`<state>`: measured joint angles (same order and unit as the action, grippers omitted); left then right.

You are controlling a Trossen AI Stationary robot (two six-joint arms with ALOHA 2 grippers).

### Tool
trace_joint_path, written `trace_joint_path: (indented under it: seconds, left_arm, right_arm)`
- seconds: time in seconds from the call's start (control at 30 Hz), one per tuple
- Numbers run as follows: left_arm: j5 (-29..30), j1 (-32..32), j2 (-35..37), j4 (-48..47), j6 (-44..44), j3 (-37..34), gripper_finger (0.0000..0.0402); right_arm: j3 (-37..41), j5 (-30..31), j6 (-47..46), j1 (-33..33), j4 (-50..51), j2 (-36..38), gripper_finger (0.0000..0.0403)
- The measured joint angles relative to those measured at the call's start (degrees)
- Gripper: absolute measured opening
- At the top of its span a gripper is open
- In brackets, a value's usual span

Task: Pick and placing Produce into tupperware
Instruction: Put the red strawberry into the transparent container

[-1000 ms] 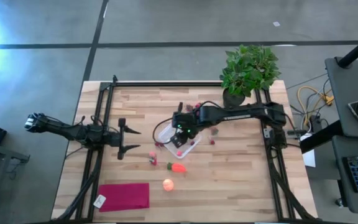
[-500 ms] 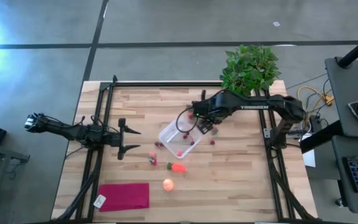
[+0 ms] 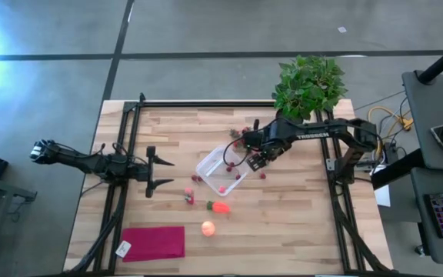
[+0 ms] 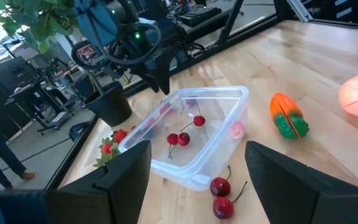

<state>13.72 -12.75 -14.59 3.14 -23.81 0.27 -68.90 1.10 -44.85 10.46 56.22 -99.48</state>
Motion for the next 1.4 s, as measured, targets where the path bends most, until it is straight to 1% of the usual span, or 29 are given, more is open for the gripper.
trace_joint_path:
  seconds: [0.17,0.3,0.5,0.77,0.87,1.1,1.4]
  left_arm:
    - [0.0,0.0,0.1,0.0,0.0,0.0,0.0247]
    - [0.0,0.0,0.0,0.0,0.0,0.0,0.0247]
    - [0.0,0.0,0.0,0.0,0.0,0.0,0.0247]
    - [0.0,0.0,0.1,0.0,0.0,0.0,0.0247]
    - [0.0,0.0,0.1,0.0,0.0,0.0,0.0247]
    - [0.0,0.0,0.1,0.0,0.0,0.0,0.0247]
    - [0.0,0.0,0.1,0.0,0.0,0.0,0.0247]
  right_arm:
    - [3.3,-0.2,-2.5,0.0,-4.6,0.0,0.0233]
    - [5.2,0.1,-2.8,0.0,-5.3,0.0,0.0231]
    - [7.4,0.6,-3.2,0.0,-10.0,0.0,0.0225]
    - [9.7,3.7,-3.2,0.0,-10.7,0.0,0.0224]
    - [9.7,3.4,-3.2,0.0,-11.4,0.0,0.0224]
    - [6.8,4.1,-1.2,0.0,-12.2,0.0,0.0224]
    - [8.3,4.5,-0.8,0.0,-12.8,-1.0,0.0224]
